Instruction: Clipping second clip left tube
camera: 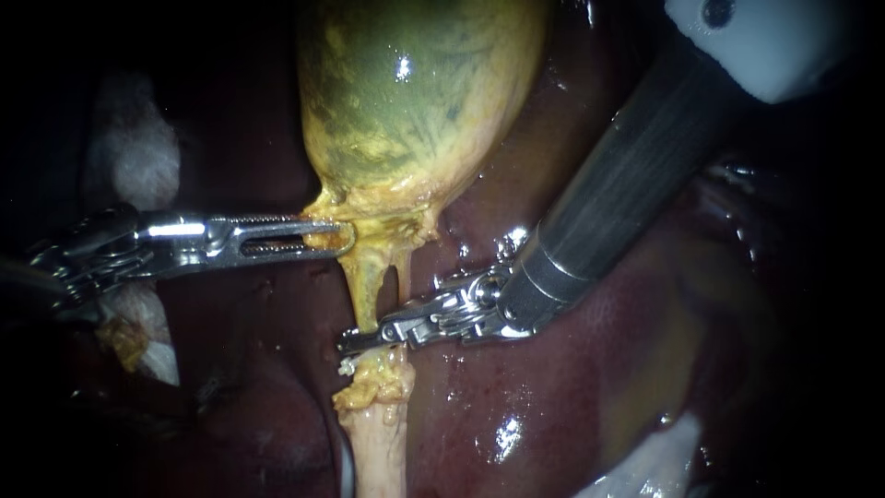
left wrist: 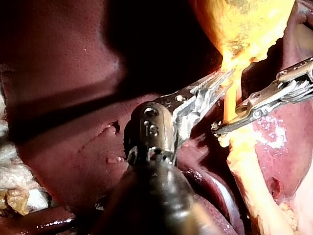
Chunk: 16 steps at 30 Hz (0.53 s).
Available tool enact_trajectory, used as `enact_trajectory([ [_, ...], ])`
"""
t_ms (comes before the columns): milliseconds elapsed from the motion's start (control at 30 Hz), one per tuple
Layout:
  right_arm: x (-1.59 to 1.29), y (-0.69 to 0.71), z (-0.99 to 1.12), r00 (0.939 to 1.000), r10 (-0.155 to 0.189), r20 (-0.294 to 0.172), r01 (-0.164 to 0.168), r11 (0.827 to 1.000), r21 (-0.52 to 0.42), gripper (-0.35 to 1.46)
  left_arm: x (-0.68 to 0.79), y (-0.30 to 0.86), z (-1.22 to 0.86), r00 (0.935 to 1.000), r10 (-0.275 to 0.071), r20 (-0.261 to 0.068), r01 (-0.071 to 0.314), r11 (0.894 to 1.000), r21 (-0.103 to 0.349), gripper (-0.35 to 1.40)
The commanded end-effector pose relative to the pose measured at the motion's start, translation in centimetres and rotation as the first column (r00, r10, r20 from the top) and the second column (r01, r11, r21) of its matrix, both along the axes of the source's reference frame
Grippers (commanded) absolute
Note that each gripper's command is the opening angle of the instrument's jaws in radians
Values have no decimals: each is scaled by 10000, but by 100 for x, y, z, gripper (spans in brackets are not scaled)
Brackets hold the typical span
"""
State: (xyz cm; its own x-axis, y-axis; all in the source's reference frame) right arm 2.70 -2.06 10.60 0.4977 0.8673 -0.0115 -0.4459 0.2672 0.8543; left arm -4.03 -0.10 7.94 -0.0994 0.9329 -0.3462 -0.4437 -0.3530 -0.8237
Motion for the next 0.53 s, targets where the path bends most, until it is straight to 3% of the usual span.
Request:
enact_trajectory([
  [33,0,0,0,10000,-1,-1,1,10000,1,-35,0,0,0,10000,0,1,0,10000,0,-35],
  [533,0,0,0,10000,19,17,-19,10000,44,-35,0,-1,-1,10000,-1,0,1,10000,-1,-35],
])
